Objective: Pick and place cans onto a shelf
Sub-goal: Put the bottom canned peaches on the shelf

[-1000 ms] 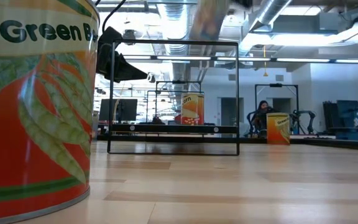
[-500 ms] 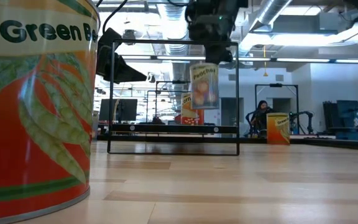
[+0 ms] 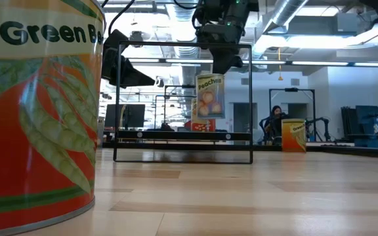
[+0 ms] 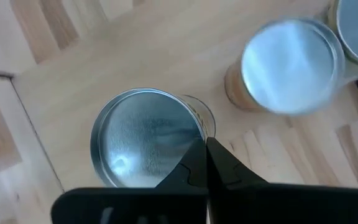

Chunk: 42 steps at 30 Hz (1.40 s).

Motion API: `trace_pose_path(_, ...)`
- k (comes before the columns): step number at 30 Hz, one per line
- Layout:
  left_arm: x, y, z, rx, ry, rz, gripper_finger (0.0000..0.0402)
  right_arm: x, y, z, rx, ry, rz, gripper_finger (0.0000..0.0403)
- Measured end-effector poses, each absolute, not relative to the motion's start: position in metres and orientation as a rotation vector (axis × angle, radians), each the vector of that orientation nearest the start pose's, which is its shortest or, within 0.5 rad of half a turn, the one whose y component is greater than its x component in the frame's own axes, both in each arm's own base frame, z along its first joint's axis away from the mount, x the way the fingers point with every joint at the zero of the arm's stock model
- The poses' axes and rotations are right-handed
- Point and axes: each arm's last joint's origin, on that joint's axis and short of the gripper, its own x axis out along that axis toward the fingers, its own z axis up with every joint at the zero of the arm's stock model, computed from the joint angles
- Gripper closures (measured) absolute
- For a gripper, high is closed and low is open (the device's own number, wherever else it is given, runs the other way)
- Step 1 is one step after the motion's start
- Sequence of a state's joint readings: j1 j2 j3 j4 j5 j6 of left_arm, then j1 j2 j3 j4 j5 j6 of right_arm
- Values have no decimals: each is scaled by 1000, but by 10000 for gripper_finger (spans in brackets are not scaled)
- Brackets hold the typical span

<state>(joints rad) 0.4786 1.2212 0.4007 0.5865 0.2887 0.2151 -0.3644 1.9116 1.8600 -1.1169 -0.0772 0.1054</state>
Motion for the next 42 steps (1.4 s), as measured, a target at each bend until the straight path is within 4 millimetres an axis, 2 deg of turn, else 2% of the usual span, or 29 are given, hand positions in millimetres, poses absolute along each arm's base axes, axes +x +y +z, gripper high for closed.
trace_pose_path(10,211,100,190,121,247,163,401,364,-136,280,484,1137,-426,397)
trace_pose_path(19,211,100,190,120,247,163,401,361,-138,281,475,1121,-499,396)
trace_pose_path(28,211,100,190,120,247,163,401,364,-138,282,470,1094,-495,393)
trace_pose_path(42,211,100,190,120,248,163,401,364,-140,282,428,1095,-533,343)
